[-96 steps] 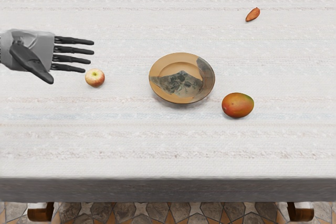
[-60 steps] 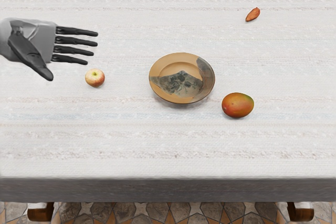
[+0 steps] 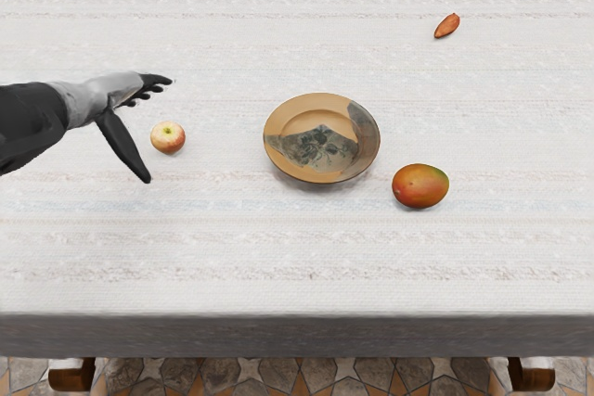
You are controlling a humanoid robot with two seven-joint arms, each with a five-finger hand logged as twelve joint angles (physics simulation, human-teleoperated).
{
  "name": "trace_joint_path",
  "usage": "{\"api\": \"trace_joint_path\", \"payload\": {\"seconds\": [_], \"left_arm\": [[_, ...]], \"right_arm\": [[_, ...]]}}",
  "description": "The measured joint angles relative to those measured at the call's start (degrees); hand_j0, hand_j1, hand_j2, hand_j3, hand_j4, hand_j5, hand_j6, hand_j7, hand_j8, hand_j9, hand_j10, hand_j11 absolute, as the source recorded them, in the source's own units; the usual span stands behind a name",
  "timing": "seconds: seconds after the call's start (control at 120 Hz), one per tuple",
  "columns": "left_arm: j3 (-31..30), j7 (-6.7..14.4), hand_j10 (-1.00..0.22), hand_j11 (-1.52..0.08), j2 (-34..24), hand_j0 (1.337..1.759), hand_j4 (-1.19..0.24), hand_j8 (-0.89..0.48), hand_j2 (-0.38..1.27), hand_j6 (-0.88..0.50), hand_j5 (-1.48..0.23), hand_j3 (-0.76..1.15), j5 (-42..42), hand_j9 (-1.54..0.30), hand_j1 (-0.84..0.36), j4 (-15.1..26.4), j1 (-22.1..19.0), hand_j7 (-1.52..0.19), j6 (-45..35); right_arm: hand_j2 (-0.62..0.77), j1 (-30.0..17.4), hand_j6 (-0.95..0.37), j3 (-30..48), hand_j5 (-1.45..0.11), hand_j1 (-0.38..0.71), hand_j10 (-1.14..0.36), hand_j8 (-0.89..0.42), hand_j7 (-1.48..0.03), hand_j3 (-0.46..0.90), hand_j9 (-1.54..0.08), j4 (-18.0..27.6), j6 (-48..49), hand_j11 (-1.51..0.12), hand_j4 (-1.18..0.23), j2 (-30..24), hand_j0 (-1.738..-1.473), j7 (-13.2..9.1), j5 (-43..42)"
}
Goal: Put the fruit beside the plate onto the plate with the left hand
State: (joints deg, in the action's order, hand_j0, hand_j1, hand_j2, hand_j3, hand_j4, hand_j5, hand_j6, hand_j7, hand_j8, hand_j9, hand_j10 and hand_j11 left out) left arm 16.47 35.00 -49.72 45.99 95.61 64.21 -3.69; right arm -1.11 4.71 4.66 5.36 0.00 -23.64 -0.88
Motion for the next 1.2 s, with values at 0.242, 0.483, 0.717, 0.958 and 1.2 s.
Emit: {"api": "trace_joint_path", "payload": {"seconds": [0.242,0.483,0.717,0.958,1.2], "left_arm": [[0.1,-0.3,-0.08,-0.10,1.2,1.658,-0.08,-0.08,0.02,-0.08,-0.10,0.00,6.7,-0.10,0.26,0.1,-5.6,-0.10,-5.5],[0.1,-6.1,-0.12,-0.15,2.2,1.658,-0.12,-0.12,0.03,-0.12,-0.15,0.00,7.5,-0.15,0.21,-0.8,-7.2,-0.15,-6.3],[-0.2,-5.8,-0.18,-0.23,4.5,1.658,-0.18,-0.18,0.04,-0.18,-0.23,0.00,14.5,-0.23,0.14,-3.4,-10.9,-0.23,-12.3],[-0.2,-5.6,-0.20,-0.25,8.1,1.658,-0.20,-0.20,0.04,-0.20,-0.25,0.00,18.3,-0.25,0.12,-8.0,-10.9,-0.25,-14.4],[-1.5,-6.0,-0.21,-0.26,14.0,1.658,-0.21,-0.21,0.04,-0.21,-0.26,0.00,19.3,-0.26,0.11,-15.0,-10.9,-0.26,-15.4]], "right_arm": [[0.00,0.1,0.00,0.0,0.00,-0.35,0.00,0.00,0.00,0.00,0.00,0.0,0.0,0.00,0.00,0.0,-1.658,0.0,0.0],[0.00,0.1,0.00,0.0,0.00,-0.35,0.00,0.00,0.00,0.00,0.00,0.0,0.0,0.00,0.00,0.0,-1.658,0.0,0.1],[0.00,0.1,0.00,0.0,0.00,-0.35,0.00,0.00,0.00,0.00,0.00,0.0,0.0,0.00,0.00,0.0,-1.658,0.0,0.1],[0.00,0.1,0.00,0.0,0.00,-0.35,0.00,0.00,0.00,0.00,0.00,0.0,0.0,0.00,0.00,0.0,-1.658,0.0,0.1],[0.00,0.1,0.00,0.0,0.00,-0.35,0.00,0.00,0.00,0.00,0.00,0.0,0.0,0.00,0.00,0.0,-1.658,0.0,0.1]]}}
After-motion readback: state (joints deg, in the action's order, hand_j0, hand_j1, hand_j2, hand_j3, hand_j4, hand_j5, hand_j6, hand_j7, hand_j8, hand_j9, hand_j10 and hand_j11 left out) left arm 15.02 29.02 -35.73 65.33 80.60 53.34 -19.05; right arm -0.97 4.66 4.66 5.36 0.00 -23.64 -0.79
